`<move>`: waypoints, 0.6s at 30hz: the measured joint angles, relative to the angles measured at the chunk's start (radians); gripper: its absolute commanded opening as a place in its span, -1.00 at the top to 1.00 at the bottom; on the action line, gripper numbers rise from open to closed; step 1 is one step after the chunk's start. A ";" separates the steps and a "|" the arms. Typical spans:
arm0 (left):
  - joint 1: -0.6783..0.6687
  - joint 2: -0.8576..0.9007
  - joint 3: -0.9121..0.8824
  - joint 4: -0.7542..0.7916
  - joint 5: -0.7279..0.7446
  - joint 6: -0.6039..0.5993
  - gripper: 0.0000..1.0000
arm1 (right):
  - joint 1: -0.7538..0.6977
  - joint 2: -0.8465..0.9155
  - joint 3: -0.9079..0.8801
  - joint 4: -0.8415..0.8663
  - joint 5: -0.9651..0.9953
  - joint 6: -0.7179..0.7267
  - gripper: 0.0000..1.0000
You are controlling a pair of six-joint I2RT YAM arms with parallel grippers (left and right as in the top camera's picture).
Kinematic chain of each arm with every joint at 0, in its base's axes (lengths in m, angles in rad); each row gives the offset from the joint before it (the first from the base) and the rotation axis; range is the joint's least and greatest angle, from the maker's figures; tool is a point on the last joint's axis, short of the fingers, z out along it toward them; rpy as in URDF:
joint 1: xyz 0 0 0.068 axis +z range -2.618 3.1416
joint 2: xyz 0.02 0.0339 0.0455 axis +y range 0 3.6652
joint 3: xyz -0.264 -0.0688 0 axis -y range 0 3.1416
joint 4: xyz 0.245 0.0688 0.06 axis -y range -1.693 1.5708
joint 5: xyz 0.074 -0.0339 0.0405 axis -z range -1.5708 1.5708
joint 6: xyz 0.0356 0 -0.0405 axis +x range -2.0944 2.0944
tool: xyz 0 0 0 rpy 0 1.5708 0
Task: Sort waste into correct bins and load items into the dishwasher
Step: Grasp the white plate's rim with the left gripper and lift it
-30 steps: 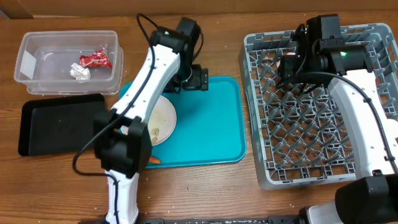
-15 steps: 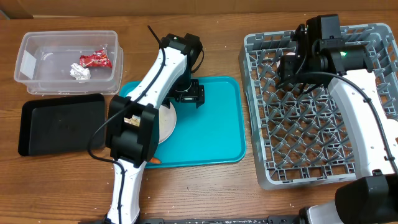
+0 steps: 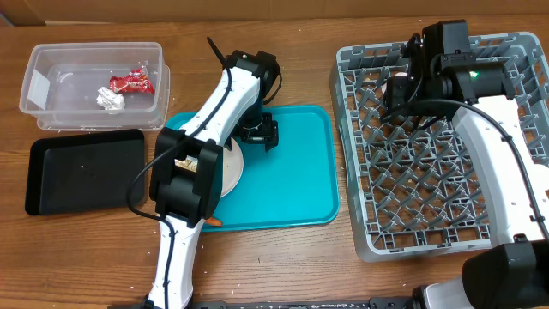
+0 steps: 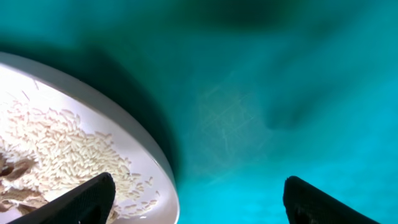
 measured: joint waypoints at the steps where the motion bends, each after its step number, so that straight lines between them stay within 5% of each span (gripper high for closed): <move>1: 0.000 0.000 0.000 0.000 -0.002 0.000 -0.78 | 0.000 0.000 0.000 0.000 0.000 0.000 -0.01; 18: 0.000 -0.002 -0.118 0.093 0.014 0.002 -0.74 | 0.000 0.000 0.000 -0.003 0.000 0.000 -0.01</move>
